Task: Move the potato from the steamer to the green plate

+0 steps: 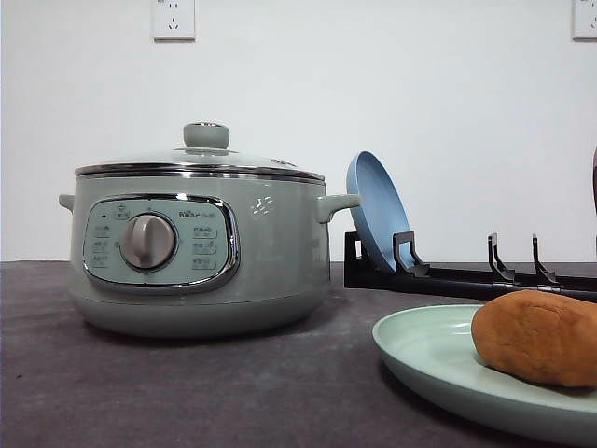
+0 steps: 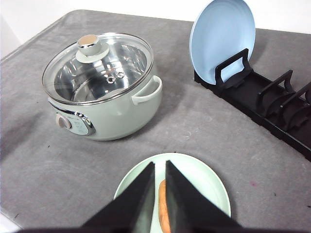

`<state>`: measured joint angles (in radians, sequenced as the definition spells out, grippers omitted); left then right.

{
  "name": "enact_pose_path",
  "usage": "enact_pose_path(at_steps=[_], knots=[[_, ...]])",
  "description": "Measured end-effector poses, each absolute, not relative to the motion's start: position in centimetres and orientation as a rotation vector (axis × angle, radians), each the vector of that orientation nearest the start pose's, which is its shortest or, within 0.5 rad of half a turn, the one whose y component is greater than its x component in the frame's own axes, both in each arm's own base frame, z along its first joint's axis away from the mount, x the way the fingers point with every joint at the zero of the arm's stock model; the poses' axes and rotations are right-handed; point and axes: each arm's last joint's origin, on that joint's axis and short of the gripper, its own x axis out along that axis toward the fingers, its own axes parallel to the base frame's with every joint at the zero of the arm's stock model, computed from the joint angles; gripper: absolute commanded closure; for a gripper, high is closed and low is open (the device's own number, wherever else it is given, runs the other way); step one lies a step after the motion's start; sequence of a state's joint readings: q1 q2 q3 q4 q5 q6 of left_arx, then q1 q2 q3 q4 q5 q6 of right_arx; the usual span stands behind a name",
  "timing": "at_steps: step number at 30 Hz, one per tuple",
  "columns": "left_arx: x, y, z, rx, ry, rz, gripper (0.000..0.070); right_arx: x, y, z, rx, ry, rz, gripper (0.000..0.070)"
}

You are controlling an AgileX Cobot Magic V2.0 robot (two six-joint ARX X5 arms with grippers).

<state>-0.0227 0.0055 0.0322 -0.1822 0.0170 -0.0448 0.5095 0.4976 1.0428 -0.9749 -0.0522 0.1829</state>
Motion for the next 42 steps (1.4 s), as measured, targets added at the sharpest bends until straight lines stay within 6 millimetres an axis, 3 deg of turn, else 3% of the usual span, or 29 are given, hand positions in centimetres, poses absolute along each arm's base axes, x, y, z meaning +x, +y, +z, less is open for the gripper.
enact_pose_path(at_steps=[5,10,15,21,27,42], knots=[[9.5,-0.3,15.7,-0.044,0.156,-0.036,0.07,4.7,2.7,36.8,0.078,0.468,0.493,0.0672],[9.5,-0.3,15.7,-0.044,0.156,-0.036,0.07,6.0,2.2,35.6,0.101,0.409,0.332,0.0672],[9.5,-0.3,15.7,-0.044,0.156,-0.036,0.07,8.2,1.3,30.7,0.094,0.248,0.165,0.0672],[9.5,-0.3,15.7,-0.044,0.156,-0.036,0.07,9.5,0.3,23.5,0.075,0.004,0.047,0.0672],[9.5,-0.3,15.7,-0.044,0.156,-0.036,0.07,9.7,-0.2,17.5,0.071,0.016,0.001,0.0672],[9.5,-0.3,15.7,-0.044,0.156,-0.036,0.07,9.7,-0.2,17.0,0.066,-0.022,-0.003,0.0672]])
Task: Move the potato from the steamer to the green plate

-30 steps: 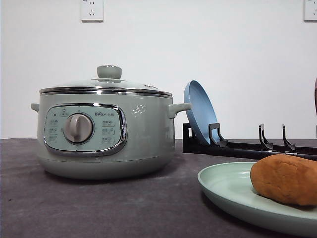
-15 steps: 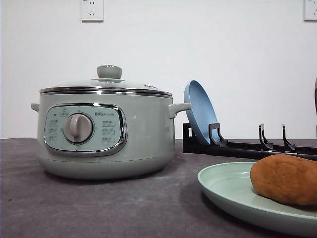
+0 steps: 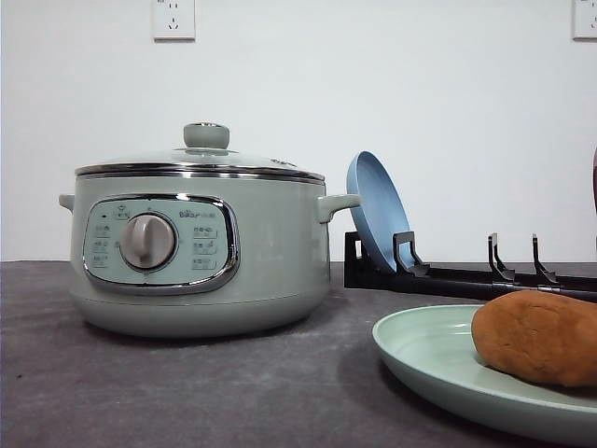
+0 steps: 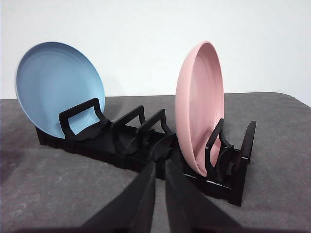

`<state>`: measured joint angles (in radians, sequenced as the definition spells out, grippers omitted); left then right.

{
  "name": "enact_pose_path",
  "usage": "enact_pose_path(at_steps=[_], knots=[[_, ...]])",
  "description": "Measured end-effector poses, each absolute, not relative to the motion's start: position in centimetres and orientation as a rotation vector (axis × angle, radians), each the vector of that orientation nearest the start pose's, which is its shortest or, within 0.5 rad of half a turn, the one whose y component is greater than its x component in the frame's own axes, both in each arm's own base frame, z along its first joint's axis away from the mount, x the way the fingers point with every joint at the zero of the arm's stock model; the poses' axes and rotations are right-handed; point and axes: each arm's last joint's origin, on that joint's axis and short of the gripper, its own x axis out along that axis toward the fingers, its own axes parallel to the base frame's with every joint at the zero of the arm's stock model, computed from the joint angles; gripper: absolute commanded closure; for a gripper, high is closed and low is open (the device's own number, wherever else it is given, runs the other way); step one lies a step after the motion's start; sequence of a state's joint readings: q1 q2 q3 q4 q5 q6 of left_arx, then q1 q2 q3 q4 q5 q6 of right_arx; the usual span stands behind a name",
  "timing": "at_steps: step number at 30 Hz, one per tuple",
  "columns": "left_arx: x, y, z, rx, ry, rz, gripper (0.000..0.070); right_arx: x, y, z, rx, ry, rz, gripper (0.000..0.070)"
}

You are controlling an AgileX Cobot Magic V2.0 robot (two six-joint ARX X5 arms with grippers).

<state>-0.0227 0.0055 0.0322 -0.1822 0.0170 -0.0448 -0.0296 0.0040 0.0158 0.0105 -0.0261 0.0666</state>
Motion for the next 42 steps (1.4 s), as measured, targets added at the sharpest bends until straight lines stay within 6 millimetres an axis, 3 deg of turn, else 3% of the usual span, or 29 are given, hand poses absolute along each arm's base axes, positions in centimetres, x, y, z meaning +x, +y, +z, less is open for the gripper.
enact_pose_path(at_steps=[16,42], knots=[[9.5,-0.3,15.7,-0.044,0.156,-0.036,0.07,9.6,-0.2,15.3,0.071,0.154,-0.009,0.0672],[9.5,-0.3,15.7,-0.044,0.156,-0.036,0.07,9.6,-0.2,15.2,0.07,0.155,-0.009,0.0672]])
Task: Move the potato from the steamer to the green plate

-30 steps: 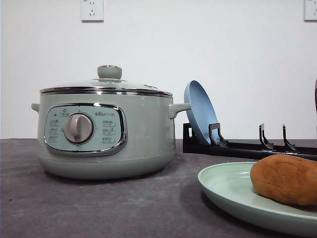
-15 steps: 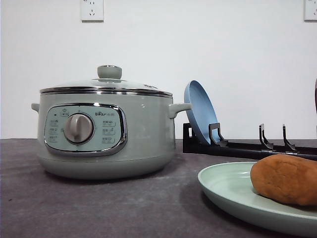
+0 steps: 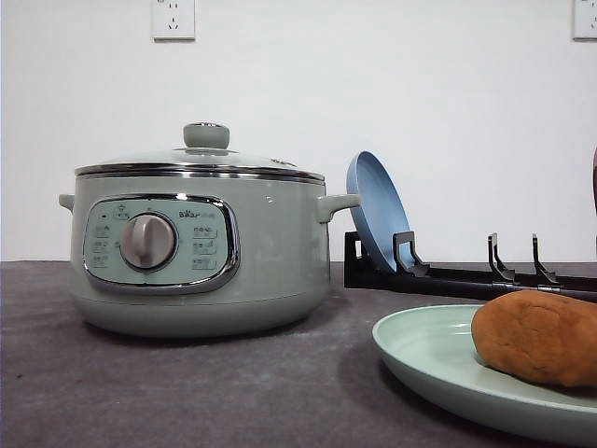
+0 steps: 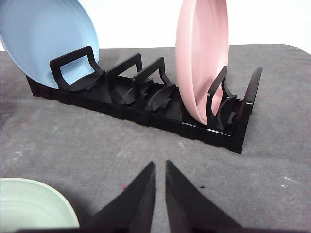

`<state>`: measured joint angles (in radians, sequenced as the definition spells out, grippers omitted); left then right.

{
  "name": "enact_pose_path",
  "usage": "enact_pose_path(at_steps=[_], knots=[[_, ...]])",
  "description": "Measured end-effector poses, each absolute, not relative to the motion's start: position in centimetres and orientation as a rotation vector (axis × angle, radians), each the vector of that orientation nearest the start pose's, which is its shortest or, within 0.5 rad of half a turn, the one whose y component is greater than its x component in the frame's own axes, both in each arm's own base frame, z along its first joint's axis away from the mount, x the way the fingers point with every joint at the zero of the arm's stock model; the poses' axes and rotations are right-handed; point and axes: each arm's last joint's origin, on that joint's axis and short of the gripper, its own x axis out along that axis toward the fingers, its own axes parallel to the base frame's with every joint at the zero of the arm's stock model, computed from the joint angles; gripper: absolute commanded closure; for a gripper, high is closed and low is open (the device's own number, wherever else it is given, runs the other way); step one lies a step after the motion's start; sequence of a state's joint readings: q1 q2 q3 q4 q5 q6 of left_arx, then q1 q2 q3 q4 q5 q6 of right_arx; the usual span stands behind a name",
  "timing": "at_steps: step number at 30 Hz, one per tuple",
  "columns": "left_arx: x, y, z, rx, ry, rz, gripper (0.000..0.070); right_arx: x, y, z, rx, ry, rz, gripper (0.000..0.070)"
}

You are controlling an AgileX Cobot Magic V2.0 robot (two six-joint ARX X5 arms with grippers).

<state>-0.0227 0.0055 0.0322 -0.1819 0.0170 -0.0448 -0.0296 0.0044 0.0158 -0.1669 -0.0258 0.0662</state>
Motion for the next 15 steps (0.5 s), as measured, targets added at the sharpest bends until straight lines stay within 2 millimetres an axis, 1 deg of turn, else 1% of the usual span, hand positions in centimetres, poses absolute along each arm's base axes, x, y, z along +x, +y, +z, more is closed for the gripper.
enact_pose_path(at_steps=[15], knots=[[9.48,-0.26,15.65,-0.044,0.156,-0.036,0.07,9.58,-0.21,15.25,0.071,0.155,-0.009,0.0672]])
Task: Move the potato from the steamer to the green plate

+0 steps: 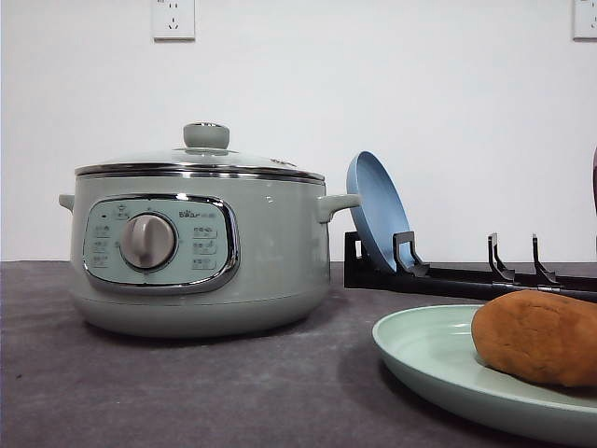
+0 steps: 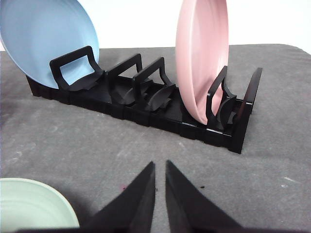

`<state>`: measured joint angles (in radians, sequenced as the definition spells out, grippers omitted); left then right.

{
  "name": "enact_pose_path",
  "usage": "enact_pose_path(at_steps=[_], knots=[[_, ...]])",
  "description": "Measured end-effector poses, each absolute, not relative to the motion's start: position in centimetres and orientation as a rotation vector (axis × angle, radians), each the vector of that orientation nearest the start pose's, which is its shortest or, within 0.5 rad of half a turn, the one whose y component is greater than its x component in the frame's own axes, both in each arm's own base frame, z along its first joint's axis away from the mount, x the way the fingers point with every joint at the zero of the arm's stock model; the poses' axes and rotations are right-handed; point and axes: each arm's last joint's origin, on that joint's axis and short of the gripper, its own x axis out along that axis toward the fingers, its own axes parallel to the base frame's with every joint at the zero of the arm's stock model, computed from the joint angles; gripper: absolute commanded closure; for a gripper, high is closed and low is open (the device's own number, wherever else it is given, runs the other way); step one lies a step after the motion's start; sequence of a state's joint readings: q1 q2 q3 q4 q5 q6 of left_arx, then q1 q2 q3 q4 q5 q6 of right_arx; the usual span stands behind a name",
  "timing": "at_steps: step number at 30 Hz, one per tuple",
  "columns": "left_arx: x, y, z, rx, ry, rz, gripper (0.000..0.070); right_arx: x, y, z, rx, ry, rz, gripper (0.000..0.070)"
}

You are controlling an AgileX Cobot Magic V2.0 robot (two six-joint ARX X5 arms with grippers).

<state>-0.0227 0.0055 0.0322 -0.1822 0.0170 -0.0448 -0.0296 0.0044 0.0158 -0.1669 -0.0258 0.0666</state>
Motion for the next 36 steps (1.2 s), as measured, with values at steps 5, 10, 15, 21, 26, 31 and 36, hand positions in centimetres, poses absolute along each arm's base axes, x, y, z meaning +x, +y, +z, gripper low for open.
enact_pose_path(at_steps=[5,10,15,21,26,31,36], knots=[[9.48,-0.26,15.65,-0.044,0.156,-0.036,0.07,9.58,-0.21,15.25,0.071,0.155,-0.009,0.0672],[9.48,-0.26,15.65,-0.044,0.156,-0.036,0.07,9.58,-0.21,15.25,0.071,0.155,-0.009,0.0672],[9.48,-0.26,15.65,-0.044,0.156,-0.036,0.07,9.58,-0.21,15.25,0.071,0.155,-0.009,0.0672],[9.48,-0.26,15.65,-0.044,0.156,-0.036,0.07,9.58,-0.21,15.25,0.071,0.155,-0.009,0.0672],[9.48,-0.26,15.65,-0.044,0.156,-0.036,0.07,9.58,-0.21,15.25,0.071,0.155,-0.009,0.0672],[9.48,-0.26,15.65,-0.044,0.156,-0.036,0.07,9.58,-0.21,15.25,0.071,0.155,-0.009,0.0672],[9.48,-0.26,15.65,-0.044,0.156,-0.036,0.07,9.58,-0.21,15.25,0.071,0.155,-0.009,0.0672]])
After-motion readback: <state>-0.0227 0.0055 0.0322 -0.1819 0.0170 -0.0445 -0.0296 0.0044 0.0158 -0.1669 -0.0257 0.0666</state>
